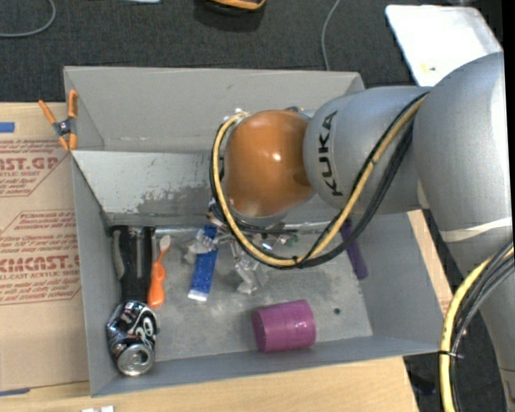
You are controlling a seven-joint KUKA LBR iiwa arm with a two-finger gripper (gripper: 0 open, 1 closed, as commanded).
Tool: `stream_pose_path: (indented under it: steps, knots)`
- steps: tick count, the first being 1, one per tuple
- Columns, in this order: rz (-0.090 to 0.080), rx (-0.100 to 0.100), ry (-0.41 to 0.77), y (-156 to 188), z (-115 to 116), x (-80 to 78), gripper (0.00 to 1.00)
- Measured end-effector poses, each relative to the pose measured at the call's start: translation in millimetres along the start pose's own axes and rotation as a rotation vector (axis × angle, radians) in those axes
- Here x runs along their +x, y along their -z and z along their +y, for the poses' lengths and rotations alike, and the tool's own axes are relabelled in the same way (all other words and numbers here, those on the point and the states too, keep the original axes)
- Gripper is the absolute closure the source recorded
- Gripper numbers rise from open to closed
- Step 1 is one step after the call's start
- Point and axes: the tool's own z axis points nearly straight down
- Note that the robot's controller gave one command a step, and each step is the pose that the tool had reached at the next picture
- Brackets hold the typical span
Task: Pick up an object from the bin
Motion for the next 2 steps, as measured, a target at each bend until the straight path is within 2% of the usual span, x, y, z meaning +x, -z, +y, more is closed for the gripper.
stream_pose_path:
  steps: [1,2]
  knots:
    - [-0.003,-0.004,0.28,-7.1,0.4,-5.8,1.0]
    - [-0.003,-0.004,0.28,-6.9,0.4,-5.8,1.0]
